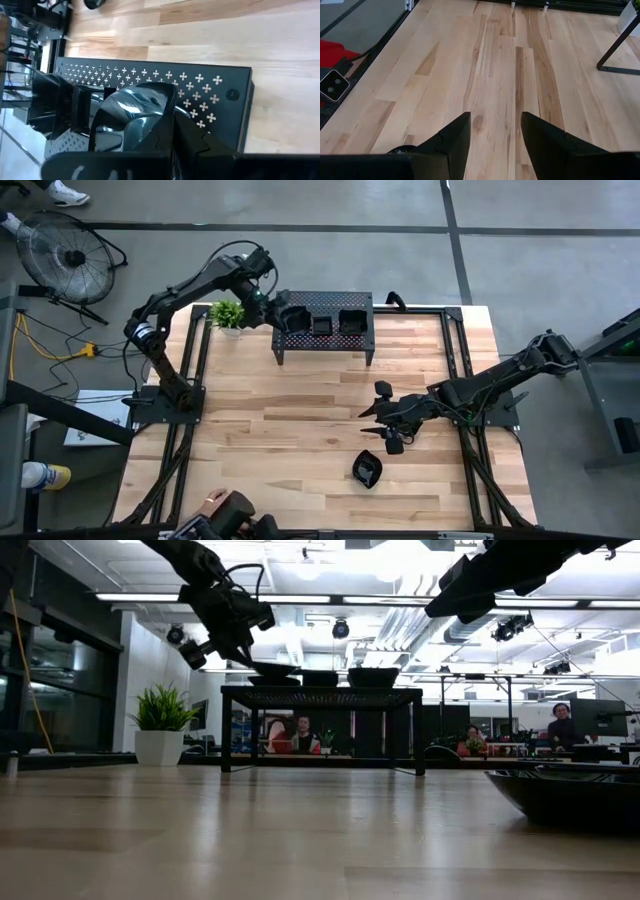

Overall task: Pick & Place Mini shaped plates
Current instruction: Stack the leaf-shaped plate on top of the leaf-shaped plate on the shelf

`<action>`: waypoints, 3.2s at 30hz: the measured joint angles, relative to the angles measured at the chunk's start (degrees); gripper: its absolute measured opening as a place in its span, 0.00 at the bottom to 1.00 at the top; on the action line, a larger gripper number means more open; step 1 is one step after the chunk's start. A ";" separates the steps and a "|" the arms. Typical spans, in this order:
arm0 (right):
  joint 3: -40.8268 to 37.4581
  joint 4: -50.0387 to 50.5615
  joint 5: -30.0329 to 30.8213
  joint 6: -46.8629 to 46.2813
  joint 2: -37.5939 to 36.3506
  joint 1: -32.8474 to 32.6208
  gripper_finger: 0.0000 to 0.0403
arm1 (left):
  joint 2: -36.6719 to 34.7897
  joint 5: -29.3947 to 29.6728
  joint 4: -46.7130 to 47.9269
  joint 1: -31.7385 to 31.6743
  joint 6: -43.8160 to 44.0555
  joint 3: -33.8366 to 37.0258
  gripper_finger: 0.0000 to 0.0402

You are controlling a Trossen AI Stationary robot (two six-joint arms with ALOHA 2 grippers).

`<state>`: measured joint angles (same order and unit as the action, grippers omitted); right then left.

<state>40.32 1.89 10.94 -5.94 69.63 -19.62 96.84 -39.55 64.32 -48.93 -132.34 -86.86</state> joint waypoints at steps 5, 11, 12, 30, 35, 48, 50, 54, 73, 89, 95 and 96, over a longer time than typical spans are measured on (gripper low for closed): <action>0.00 0.00 0.00 0.01 0.00 0.02 0.42 | -0.02 1.20 -1.21 0.62 0.20 -0.01 0.00; 0.00 -0.01 -0.01 0.00 0.00 0.00 0.42 | -0.04 4.17 -1.59 0.62 0.57 -0.01 0.00; 0.00 -0.01 -0.01 0.00 0.00 0.01 0.42 | -0.04 4.54 -1.85 0.62 0.59 -0.01 0.00; 0.00 -0.02 -0.01 0.00 0.00 0.01 0.42 | -0.04 7.10 -7.66 1.00 6.40 -0.06 0.00; 0.00 -0.02 0.00 -0.01 0.00 0.00 0.42 | -0.04 7.03 -7.64 0.99 7.06 -0.06 0.00; 0.00 0.00 -0.02 -0.01 0.00 0.00 0.42 | -0.11 3.90 -7.17 0.99 10.93 -0.06 0.00; 0.00 0.00 -0.01 0.00 0.00 0.00 0.42 | -0.13 3.83 -7.13 1.07 11.15 -0.06 0.00; 0.00 0.00 -0.02 -0.01 0.00 0.00 0.42 | -0.13 4.54 -6.89 1.52 11.17 -0.06 0.00; 0.00 -0.01 -0.01 0.01 0.00 0.01 0.42 | -0.36 9.72 -7.15 2.10 15.87 0.64 0.13; 0.00 -0.02 -0.01 0.01 0.00 0.01 0.42 | -8.84 13.53 -5.68 2.08 32.70 0.64 0.13; 0.00 -0.02 0.00 -0.01 0.00 0.00 0.42 | -10.60 -0.83 -3.11 4.86 51.14 0.64 0.13; 0.00 -0.01 0.00 0.00 0.00 0.00 0.42 | -10.60 -1.75 -1.95 6.12 51.45 0.66 0.13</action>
<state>40.32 1.88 10.94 -5.95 69.63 -19.62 86.24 -41.31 62.37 -42.81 -80.88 -86.19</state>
